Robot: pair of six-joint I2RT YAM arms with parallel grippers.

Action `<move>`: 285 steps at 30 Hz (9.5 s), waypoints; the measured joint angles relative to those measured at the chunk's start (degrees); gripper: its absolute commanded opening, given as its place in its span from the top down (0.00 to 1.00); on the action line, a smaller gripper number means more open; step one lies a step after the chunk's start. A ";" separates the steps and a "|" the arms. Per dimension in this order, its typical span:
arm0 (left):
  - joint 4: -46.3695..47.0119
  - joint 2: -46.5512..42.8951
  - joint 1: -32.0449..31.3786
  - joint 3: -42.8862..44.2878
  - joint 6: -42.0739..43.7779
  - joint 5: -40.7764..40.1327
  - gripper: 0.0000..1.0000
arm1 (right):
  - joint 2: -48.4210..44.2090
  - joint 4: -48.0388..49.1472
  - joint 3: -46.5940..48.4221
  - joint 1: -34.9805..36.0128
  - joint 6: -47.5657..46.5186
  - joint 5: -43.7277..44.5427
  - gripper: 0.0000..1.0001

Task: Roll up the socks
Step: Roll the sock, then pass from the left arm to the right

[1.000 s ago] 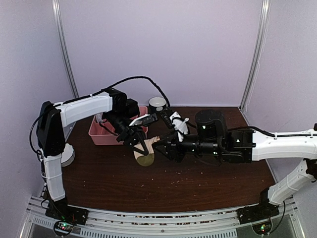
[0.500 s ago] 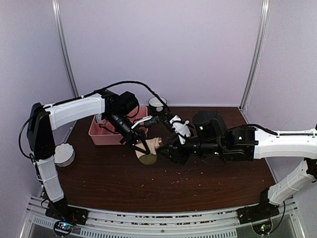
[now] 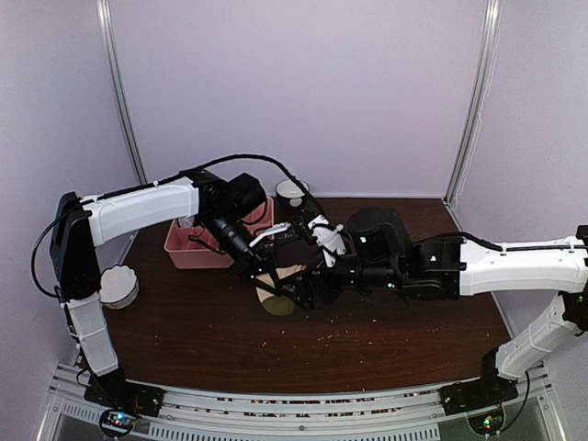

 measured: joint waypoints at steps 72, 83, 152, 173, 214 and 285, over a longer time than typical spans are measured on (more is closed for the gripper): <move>-6.82 -6.80 -2.99 2.75 6.97 -0.39 0.44 | -3.67 8.63 -3.13 4.39 16.74 -4.28 1.00; -1.86 -10.54 -2.97 1.97 2.45 -4.02 0.43 | -4.57 11.61 -6.64 3.65 16.61 2.08 1.00; 11.56 -16.81 -6.71 -1.03 -2.56 -22.21 0.53 | -4.72 9.38 -0.15 -2.47 26.69 1.84 1.00; 18.88 -17.33 -7.54 -4.87 -6.93 -39.87 0.97 | 1.64 18.73 -0.70 -3.02 45.11 3.63 0.85; -8.50 -6.40 -4.46 9.73 2.14 -8.79 0.55 | -5.27 0.57 2.93 -0.15 4.52 -8.57 1.00; 15.87 -22.67 -7.82 -8.48 16.35 -49.70 1.00 | 2.54 28.46 -5.35 -6.45 42.07 -21.35 0.39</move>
